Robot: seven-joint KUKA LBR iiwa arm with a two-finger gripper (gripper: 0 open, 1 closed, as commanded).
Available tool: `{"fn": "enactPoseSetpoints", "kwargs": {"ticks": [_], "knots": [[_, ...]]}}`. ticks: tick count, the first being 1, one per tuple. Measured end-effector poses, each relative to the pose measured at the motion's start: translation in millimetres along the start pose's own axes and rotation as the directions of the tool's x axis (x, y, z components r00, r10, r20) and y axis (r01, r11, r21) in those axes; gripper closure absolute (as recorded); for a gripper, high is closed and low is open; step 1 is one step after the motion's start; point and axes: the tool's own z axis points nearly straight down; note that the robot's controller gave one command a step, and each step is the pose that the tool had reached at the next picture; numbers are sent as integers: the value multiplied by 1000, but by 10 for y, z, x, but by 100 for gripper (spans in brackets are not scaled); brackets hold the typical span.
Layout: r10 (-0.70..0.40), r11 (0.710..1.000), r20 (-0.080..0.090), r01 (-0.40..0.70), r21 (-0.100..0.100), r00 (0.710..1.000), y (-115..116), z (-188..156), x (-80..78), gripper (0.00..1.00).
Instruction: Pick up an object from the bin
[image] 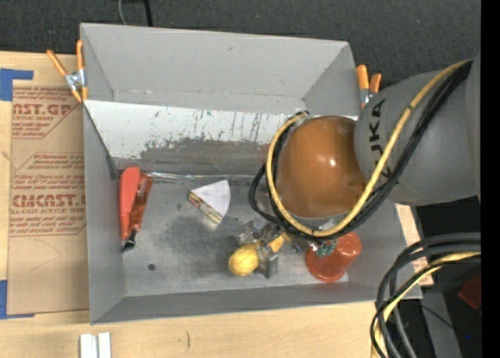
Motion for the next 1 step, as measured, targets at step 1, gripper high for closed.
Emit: {"fn": "enactPoseSetpoints", "kwargs": {"ticks": [1], "knots": [[-1,1000,-4,1,-2,1000,6,-68,7,100]]}}
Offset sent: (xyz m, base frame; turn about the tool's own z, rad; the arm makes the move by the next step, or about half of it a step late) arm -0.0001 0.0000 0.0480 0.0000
